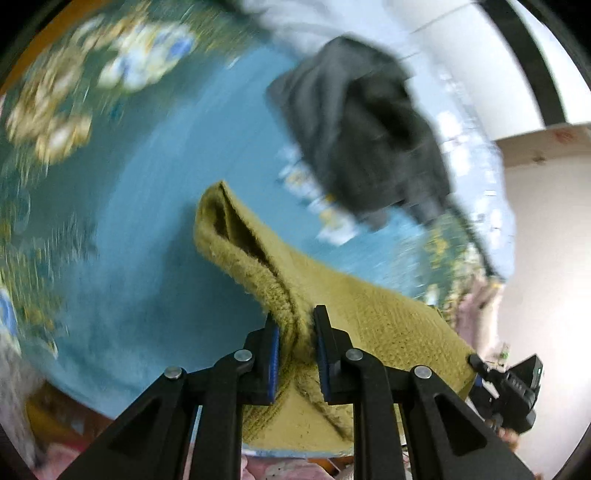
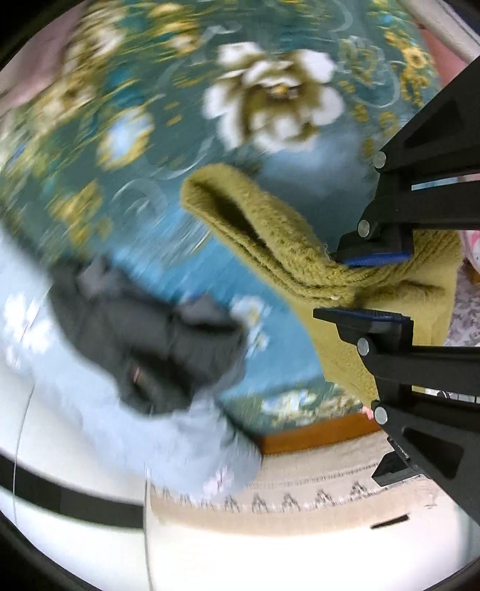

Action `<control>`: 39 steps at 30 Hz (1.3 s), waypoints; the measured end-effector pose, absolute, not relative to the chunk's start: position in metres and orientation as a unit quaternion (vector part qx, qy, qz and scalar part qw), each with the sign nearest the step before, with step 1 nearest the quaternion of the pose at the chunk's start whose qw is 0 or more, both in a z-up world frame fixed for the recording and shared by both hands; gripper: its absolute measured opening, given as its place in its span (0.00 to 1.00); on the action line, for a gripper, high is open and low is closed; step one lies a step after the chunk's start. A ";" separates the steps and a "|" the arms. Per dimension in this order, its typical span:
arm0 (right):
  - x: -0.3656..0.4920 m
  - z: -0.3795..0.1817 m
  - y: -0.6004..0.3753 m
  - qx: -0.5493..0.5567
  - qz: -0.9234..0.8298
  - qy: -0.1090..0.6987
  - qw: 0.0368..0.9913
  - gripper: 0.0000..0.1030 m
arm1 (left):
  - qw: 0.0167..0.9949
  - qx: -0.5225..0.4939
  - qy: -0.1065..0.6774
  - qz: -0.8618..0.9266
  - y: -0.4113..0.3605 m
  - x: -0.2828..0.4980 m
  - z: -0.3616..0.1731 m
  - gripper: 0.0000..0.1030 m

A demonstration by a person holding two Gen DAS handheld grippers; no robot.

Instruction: Fold clothes

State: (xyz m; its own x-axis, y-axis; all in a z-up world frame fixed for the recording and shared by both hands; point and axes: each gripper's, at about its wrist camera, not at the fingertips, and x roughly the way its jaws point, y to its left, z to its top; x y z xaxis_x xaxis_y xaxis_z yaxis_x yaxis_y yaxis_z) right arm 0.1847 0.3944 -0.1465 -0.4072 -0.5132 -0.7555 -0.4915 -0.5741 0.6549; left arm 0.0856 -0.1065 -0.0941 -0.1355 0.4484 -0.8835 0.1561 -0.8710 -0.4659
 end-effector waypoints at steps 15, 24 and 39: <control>0.179 -0.289 0.357 0.656 -0.622 -0.418 -0.091 0.20 | 0.011 -0.717 -0.211 0.664 -0.115 0.100 -0.234 0.17; 0.187 -0.309 0.372 0.656 -0.617 -0.423 -0.099 0.20 | -0.075 -0.740 -0.188 0.642 -0.157 0.119 -0.252 0.19; 0.187 -0.262 0.379 0.640 -0.644 -0.414 -0.066 0.20 | 0.153 -0.743 -0.113 0.642 0.007 0.149 -0.237 0.27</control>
State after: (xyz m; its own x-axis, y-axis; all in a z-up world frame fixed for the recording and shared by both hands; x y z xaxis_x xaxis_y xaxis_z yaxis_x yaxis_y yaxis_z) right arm 0.1874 0.3787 -0.2618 -0.1719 -0.4442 -0.8793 -0.6147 -0.6492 0.4481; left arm 0.1491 0.0070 -0.2366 0.1508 0.3651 -0.9187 -0.0280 -0.9274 -0.3731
